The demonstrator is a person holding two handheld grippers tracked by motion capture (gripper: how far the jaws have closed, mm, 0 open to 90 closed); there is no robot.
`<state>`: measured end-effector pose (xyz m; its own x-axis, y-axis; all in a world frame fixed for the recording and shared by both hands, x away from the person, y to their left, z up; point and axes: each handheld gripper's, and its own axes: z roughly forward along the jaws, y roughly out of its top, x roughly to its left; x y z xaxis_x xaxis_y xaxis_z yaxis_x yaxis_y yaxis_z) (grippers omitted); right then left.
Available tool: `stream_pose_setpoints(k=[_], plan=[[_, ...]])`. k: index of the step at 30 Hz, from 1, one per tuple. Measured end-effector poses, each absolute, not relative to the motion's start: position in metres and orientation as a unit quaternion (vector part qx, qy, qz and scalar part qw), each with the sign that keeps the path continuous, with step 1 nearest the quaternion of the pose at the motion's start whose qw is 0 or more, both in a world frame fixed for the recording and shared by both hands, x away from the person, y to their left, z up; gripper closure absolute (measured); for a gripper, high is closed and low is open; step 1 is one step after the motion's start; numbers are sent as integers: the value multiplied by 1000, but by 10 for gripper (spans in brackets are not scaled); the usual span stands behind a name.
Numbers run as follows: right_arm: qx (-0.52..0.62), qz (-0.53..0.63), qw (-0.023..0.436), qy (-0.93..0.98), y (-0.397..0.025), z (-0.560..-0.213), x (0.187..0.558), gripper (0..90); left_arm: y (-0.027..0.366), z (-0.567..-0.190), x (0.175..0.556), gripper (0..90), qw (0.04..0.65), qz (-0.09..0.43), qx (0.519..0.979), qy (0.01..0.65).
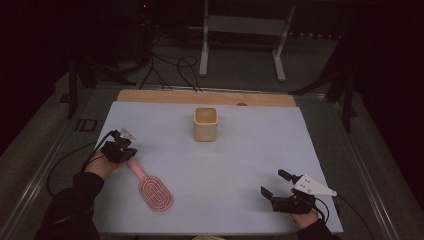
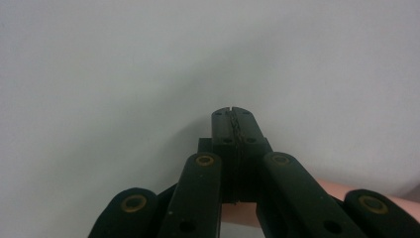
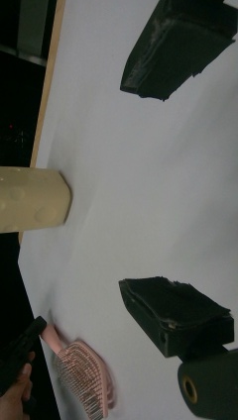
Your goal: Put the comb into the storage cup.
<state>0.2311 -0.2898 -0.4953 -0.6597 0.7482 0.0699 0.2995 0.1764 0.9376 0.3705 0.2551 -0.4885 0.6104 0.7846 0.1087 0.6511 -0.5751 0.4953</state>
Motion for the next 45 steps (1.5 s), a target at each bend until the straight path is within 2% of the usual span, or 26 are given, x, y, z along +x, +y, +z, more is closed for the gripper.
stream_pose_setpoints(k=[7, 24, 45], plan=[[355, 536, 210, 737, -290, -495, 231, 91, 265, -489, 361, 900, 205, 154, 872, 417], [356, 537, 208, 736, -290, -495, 231, 91, 272, -492, 310, 900, 169, 134, 891, 399], [359, 536, 209, 735, -290, -495, 231, 91, 278, -488, 263, 900, 167, 114, 901, 385]])
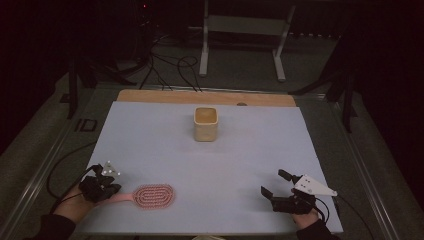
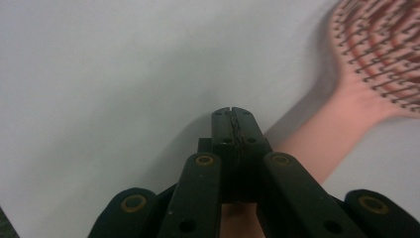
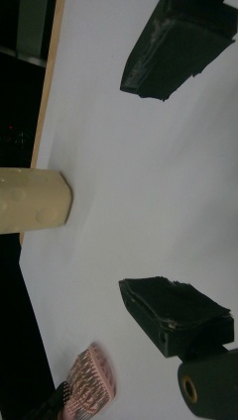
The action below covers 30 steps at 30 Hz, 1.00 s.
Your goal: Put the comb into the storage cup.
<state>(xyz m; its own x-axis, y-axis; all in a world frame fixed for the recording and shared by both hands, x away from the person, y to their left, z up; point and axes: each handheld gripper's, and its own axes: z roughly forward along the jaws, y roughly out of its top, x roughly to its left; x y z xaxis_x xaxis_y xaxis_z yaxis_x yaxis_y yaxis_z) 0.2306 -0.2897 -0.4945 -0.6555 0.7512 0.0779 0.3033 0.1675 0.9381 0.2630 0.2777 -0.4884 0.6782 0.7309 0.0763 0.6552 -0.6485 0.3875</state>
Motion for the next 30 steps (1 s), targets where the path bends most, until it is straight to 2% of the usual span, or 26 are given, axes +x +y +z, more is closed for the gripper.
stream_pose_setpoints(k=[11, 19, 30], plan=[[359, 536, 210, 734, -290, -494, 230, 91, 278, -487, 244, 900, 167, 104, 904, 380], [359, 536, 209, 735, -289, -494, 230, 91, 276, -485, 236, 900, 156, 77, 916, 361], [361, 535, 208, 735, -289, -495, 230, 91, 278, -469, 241, 869, 162, 103, 912, 361]])
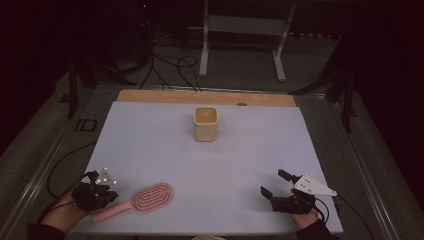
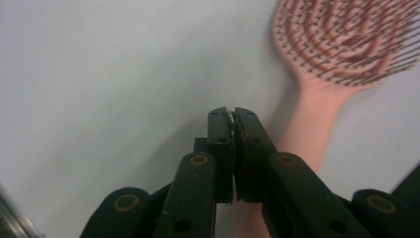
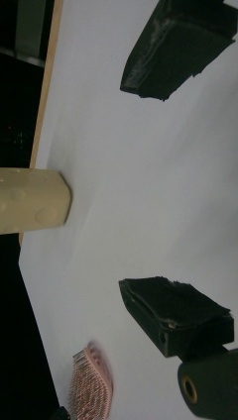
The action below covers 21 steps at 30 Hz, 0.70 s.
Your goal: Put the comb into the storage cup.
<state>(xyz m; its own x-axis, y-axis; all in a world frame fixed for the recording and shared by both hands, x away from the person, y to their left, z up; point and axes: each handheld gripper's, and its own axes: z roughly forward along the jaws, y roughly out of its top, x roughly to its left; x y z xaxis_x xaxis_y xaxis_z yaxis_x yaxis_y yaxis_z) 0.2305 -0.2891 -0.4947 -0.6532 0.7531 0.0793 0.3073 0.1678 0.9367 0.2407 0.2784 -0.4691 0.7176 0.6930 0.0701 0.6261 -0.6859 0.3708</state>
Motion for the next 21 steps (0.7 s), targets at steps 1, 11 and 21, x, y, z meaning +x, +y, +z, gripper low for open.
stream_pose_setpoints(k=[1, 11, 21], plan=[[358, 536, 209, 735, -289, -495, 230, 91, 278, -468, 241, 869, 161, 102, 912, 363], [360, 535, 208, 736, -289, -495, 231, 91, 273, -455, 243, 554, 142, 80, 909, 384], [361, 534, 207, 736, -289, -495, 231, 91, 262, -453, 242, 86, 154, 30, 929, 335]])
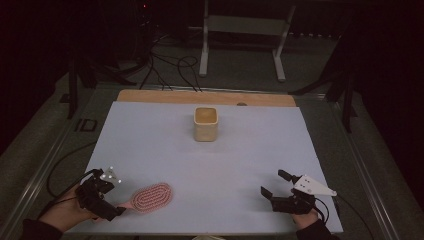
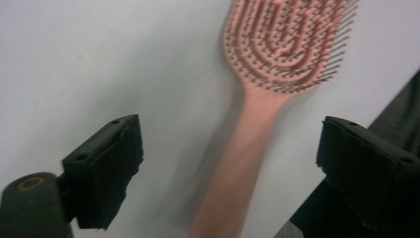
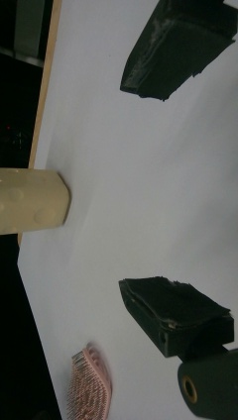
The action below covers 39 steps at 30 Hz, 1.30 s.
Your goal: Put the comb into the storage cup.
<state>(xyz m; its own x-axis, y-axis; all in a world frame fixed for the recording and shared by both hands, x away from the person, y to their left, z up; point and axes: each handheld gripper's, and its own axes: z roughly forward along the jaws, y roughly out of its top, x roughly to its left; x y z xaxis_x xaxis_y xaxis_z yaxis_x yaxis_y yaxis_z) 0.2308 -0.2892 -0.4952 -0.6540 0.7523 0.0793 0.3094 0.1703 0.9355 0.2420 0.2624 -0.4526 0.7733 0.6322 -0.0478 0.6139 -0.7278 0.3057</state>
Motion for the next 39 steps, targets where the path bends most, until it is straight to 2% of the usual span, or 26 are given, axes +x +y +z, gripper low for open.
stream_pose_setpoints(k=[3, 19, 31, 35, 39], plan=[[360, 534, 210, 736, -289, -495, 230, 91, 260, -453, 243, 1, 153, 22, 934, 323], [359, 533, 210, 736, -289, -495, 230, 91, 247, -461, 251, 2, 131, -8, 953, 275], [358, 534, 209, 736, -289, -495, 230, 91, 240, -471, 256, 3, 111, -8, 960, 258], [360, 534, 208, 737, -289, -495, 230, 91, 239, -474, 256, 68, 103, -6, 962, 253], [360, 534, 207, 737, -290, -495, 231, 91, 238, -474, 256, 203, 95, -3, 964, 250]])
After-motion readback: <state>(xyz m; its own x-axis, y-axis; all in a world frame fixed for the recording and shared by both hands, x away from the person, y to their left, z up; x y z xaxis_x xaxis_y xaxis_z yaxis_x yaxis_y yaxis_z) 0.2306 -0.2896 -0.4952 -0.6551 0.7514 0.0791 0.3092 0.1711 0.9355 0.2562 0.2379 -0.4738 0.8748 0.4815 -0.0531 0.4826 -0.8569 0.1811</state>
